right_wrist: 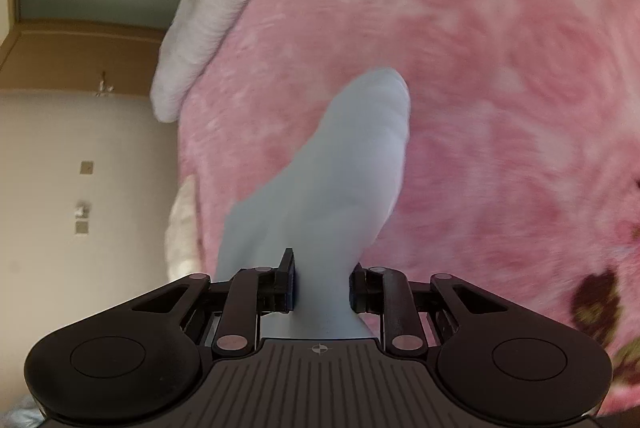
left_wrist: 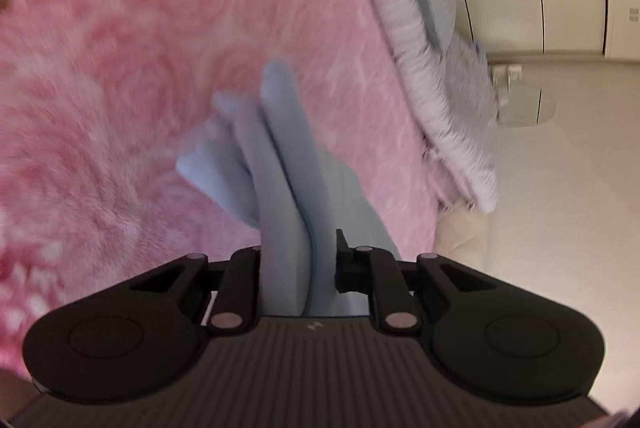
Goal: Fold clothes
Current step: 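Lift the folded sweatshirt with both grippers and carry it toward the cream garment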
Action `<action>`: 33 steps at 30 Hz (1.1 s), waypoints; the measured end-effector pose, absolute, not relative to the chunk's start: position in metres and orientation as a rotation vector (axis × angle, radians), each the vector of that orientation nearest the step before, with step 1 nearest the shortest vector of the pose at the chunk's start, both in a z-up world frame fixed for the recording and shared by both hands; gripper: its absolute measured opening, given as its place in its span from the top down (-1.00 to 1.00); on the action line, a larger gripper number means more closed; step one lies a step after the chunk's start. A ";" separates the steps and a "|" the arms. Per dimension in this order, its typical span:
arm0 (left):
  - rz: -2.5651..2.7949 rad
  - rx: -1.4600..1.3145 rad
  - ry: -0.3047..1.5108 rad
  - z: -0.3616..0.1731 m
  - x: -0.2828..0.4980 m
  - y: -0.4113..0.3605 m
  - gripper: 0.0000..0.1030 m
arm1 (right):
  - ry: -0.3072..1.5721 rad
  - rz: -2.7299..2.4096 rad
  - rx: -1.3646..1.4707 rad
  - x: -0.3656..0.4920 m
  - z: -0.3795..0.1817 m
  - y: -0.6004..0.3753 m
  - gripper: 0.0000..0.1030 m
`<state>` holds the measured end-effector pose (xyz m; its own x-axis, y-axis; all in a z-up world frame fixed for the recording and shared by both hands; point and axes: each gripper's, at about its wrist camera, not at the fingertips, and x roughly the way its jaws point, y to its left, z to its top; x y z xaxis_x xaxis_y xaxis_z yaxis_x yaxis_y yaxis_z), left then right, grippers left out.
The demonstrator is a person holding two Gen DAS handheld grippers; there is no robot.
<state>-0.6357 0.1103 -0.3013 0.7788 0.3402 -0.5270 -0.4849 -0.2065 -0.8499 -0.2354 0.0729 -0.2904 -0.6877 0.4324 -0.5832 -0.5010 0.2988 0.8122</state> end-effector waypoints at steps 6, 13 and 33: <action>0.862 -1.611 -0.007 -0.237 -0.686 0.098 0.73 | 1.810 1.632 -0.147 -0.281 -0.223 0.109 0.58; 0.932 -1.608 -0.110 -0.210 -0.814 0.110 0.73 | 1.811 1.750 -0.239 -0.396 -0.190 0.148 0.58; 0.856 -1.314 0.078 -0.168 -1.210 0.382 0.72 | 1.694 1.772 0.063 -0.806 -0.170 0.329 0.58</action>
